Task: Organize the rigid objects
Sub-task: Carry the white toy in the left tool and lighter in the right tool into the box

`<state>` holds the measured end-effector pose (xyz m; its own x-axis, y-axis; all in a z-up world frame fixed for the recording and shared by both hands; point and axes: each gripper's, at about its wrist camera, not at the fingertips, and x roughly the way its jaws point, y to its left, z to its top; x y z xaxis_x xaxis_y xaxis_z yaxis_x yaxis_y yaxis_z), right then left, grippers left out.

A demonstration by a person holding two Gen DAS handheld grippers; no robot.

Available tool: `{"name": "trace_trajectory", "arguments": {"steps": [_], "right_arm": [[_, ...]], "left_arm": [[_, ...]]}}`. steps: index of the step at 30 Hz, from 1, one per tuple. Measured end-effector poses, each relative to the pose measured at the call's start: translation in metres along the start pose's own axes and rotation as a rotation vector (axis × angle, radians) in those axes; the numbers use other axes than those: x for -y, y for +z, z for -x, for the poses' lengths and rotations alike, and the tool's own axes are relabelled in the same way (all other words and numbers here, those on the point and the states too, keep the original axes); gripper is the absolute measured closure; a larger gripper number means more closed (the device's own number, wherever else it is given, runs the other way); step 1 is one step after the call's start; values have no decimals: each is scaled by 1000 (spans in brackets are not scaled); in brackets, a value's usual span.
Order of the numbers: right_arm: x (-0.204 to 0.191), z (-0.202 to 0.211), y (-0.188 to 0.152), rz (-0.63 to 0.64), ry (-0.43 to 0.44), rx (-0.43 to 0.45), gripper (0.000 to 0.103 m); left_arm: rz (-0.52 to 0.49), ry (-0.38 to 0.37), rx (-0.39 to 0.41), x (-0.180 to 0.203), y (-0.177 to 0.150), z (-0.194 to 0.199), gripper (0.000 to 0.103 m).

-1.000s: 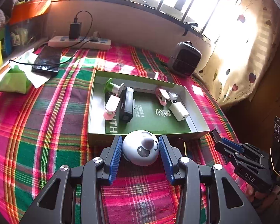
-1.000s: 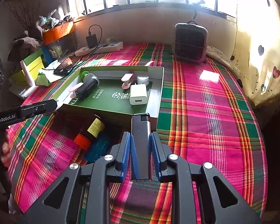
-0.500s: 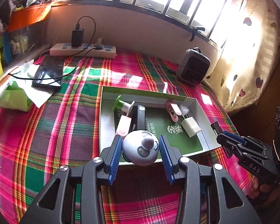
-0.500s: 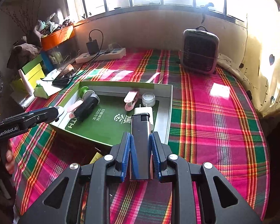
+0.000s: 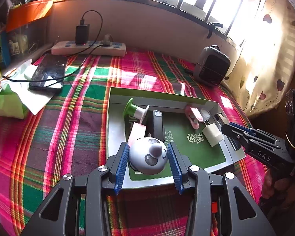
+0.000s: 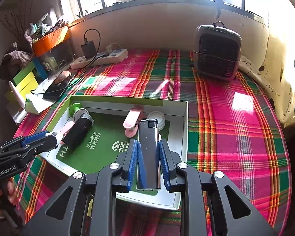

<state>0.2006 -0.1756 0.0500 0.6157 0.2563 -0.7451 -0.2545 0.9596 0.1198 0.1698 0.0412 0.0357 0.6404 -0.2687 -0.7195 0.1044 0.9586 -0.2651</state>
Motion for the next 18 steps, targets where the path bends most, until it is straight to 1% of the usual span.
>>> {"name": "trace_trajectory", "arguments": {"steps": [7, 9, 18], "right_arm": [[4, -15, 9, 0, -30, -15, 79], [7, -18, 11, -7, -38, -19, 79], [13, -27, 16, -23, -46, -20, 79]], "left_arm": [[3, 3, 0, -2, 0, -5, 63], [2, 5, -6, -2, -1, -7, 67], [-2, 11, -12, -3, -2, -11, 67]]}}
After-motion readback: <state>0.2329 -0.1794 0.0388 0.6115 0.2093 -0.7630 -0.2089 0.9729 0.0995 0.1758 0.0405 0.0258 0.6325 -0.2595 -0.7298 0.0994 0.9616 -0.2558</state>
